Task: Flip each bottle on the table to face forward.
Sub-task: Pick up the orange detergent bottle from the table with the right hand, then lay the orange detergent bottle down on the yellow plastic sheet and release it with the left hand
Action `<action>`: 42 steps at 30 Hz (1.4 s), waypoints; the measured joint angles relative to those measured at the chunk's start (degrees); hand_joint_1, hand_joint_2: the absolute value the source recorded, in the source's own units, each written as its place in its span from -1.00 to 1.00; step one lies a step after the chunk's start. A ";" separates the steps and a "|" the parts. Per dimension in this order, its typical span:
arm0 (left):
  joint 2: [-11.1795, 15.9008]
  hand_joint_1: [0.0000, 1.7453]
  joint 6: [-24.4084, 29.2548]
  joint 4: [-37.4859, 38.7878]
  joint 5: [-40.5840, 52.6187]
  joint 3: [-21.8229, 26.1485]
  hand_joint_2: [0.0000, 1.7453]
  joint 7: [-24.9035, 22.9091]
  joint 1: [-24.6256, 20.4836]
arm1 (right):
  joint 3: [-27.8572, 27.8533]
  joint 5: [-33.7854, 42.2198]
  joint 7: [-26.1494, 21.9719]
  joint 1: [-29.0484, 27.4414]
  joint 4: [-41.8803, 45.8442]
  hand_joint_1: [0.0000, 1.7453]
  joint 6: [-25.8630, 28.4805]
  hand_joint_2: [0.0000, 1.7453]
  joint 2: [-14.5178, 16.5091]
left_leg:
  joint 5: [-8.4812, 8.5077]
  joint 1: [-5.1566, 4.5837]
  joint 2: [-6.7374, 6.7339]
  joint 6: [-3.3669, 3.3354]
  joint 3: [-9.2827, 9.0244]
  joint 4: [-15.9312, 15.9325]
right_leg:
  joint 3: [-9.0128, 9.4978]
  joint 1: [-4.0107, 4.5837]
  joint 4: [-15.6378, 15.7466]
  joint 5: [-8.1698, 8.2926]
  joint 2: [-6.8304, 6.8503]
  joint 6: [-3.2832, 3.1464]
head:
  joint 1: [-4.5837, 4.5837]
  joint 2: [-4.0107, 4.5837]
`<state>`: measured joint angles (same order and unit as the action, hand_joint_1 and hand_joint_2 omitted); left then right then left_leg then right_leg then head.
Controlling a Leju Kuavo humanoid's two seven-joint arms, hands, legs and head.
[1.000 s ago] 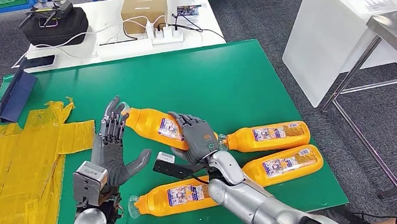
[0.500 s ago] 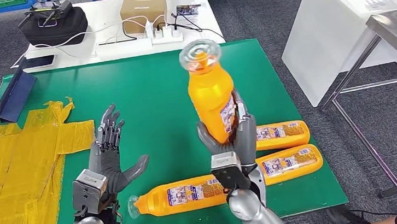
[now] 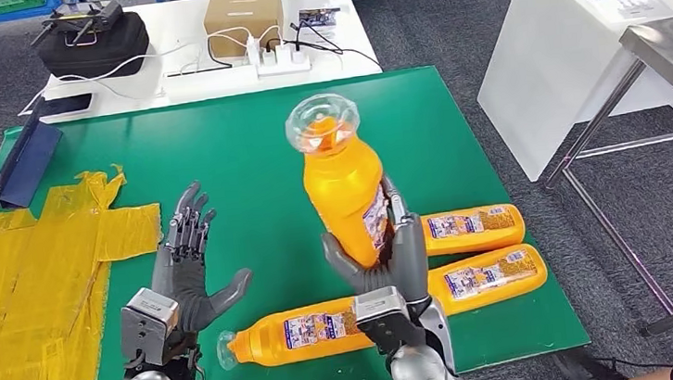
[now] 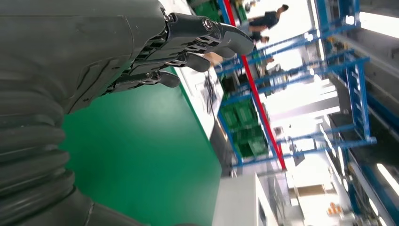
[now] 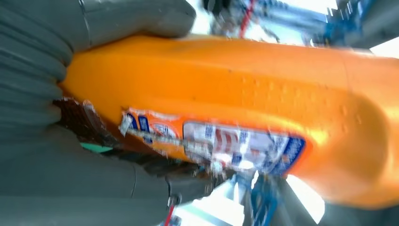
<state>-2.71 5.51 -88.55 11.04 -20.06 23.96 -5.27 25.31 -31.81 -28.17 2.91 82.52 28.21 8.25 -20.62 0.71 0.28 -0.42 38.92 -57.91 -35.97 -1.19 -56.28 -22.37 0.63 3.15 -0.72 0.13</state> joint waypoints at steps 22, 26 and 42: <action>0.85 -1.00 -8.90 -2.86 -3.46 -0.04 1.00 2.09 1.53 | 8.71 -8.00 4.31 3.79 -10.99 1.00 -9.40 1.00 -2.30 | 0.00 0.01 0.02 0.01 0.01 0.00 | -0.01 0.01 0.00 -0.01 0.00 0.00 | 0.00 0.00; 0.85 -1.00 -8.95 -2.90 -3.77 -0.04 1.00 2.11 1.54 | 9.51 -8.38 4.32 3.93 -11.51 1.00 -9.60 1.00 -2.31 | 0.00 0.01 0.03 0.01 0.01 0.00 | -0.01 0.01 0.00 -0.02 0.01 0.00 | 0.00 0.00; 0.83 1.00 -9.80 -2.43 -3.80 -0.15 1.00 1.90 1.43 | 11.64 -10.29 4.53 4.66 -11.30 1.00 -8.65 1.00 -2.30 | 0.01 0.01 0.01 0.01 0.01 0.00 | -0.02 0.01 0.00 -0.01 0.00 0.00 | 0.01 0.00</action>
<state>-1.89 -4.28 -90.98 7.24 -20.21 25.85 -3.84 36.95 -42.11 -23.63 7.57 71.22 19.56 5.95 -20.61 0.73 0.29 -0.41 38.94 -57.91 -35.99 -1.18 -56.28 -22.38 0.63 3.15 -0.72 0.13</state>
